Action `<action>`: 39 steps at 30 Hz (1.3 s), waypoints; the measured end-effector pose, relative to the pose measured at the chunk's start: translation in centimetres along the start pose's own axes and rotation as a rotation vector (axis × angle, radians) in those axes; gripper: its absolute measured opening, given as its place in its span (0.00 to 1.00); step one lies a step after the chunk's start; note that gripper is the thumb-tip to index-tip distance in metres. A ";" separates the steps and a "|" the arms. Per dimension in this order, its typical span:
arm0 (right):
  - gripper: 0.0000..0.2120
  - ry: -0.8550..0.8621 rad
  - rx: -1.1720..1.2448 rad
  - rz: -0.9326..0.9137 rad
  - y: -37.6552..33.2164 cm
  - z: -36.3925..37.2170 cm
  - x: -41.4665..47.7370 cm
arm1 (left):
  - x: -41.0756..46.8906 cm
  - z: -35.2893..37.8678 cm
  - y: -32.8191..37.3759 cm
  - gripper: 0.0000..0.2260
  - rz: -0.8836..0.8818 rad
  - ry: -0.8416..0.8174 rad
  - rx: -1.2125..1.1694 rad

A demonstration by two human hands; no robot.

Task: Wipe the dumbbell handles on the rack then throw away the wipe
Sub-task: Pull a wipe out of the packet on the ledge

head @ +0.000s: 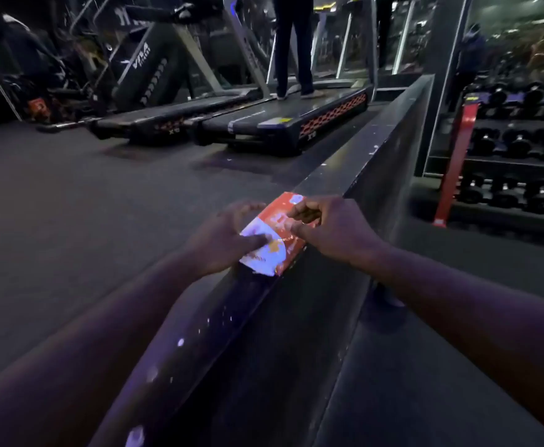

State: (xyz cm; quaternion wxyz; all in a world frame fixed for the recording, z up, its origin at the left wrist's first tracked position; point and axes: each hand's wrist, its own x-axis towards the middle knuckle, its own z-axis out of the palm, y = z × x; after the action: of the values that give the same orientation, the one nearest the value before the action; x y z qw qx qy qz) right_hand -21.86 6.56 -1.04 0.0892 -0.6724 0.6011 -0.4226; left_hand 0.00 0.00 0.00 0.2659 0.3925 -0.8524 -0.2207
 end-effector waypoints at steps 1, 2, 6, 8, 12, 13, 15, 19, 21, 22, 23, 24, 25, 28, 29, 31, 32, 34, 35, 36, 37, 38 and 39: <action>0.11 -0.013 -0.020 -0.008 0.0 0.5 1.1 | 1.1 -0.2 -0.4 0.24 0.013 -0.050 -0.033; 0.12 -0.034 -0.068 -0.005 0.0 0.9 2.2 | 2.2 -0.3 -1.0 0.25 0.026 -0.125 -0.054; 0.15 -0.154 -0.167 -0.073 0.4 2.0 4.1 | 5.9 -0.4 -3.3 0.43 0.104 -0.333 -0.056; 0.15 -0.178 -0.169 -0.071 0.7 1.9 4.5 | 7.0 -0.6 -4.2 0.51 0.113 -0.382 -0.072; 0.13 -0.162 -0.123 -0.083 1.7 2.2 5.1 | 8.5 0.2 -4.9 0.53 0.138 -0.449 -0.167; 0.12 -0.168 -0.127 -0.099 1.8 2.3 5.1 | 8.8 0.4 -4.9 0.52 0.133 -0.472 -0.207; 0.11 -0.168 -0.144 -0.120 1.9 2.3 5.1 | 9.0 0.7 -5.2 0.53 0.114 -0.513 -0.259; 0.11 -0.092 -0.200 -0.095 2.3 2.7 5.2 | 8.8 1.6 -5.8 0.52 0.127 -0.544 -0.338; 0.09 -0.056 -0.193 -0.085 2.2 2.9 5.2 | 8.7 1.8 -6.0 0.52 0.129 -0.552 -0.368; 0.09 -0.040 -0.191 -0.083 2.1 3.1 5.1 | 8.7 1.8 -6.1 0.52 0.117 -0.561 -0.397; 0.09 -0.027 -0.190 -0.078 1.9 3.1 5.2 | 8.8 1.9 -6.2 0.51 0.102 -0.571 -0.434; 0.09 -0.015 -0.182 -0.056 1.9 3.1 5.2 | 8.8 1.9 -6.3 0.51 0.094 -0.588 -0.467; 0.08 -0.005 -0.148 -0.021 1.9 3.1 5.5 | 8.8 2.0 -6.3 0.50 0.090 -0.603 -0.491; 0.07 0.026 0.046 0.146 2.7 2.8 7.1 | 8.6 2.2 -6.4 0.50 0.102 -0.599 -0.527; 0.08 0.050 0.110 0.208 3.0 2.6 7.7 | 8.6 2.2 -6.3 0.51 0.100 -0.594 -0.550; 0.09 0.106 0.273 0.337 3.9 2.4 8.9 | 8.5 2.2 -6.5 0.54 0.098 -0.584 -0.558; 0.10 0.128 0.339 0.385 4.3 2.5 9.3 | 8.4 2.2 -6.5 0.56 0.108 -0.580 -0.543; 0.11 0.179 0.350 0.435 5.1 2.9 9.9 | 8.5 2.3 -6.5 0.58 0.133 -0.584 -0.535; 0.11 0.202 0.316 0.445 5.4 3.2 10.0 | 8.5 2.3 -6.6 0.58 0.132 -0.598 -0.552; 0.12 0.219 0.275 0.444 5.6 3.4 10.1 | 8.5 2.2 -6.6 0.56 0.124 -0.612 -0.567; 0.12 0.227 0.221 0.433 5.8 3.5 10.2 | 8.5 2.1 -6.5 0.54 0.122 -0.622 -0.565; 0.12 0.231 0.153 0.416 5.8 3.6 10.2 | 8.5 2.0 -6.4 0.52 0.135 -0.617 -0.532; 0.11 0.237 0.092 0.395 5.8 3.6 10.2 | 8.5 2.0 -6.4 0.50 0.161 -0.600 -0.487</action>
State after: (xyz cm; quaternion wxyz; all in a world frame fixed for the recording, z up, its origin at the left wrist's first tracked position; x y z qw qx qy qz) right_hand -24.47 -5.40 -2.24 0.1293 -0.4827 0.7072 -0.5001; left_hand -2.36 -10.12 -2.86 0.1067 0.1678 -0.8430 -0.4998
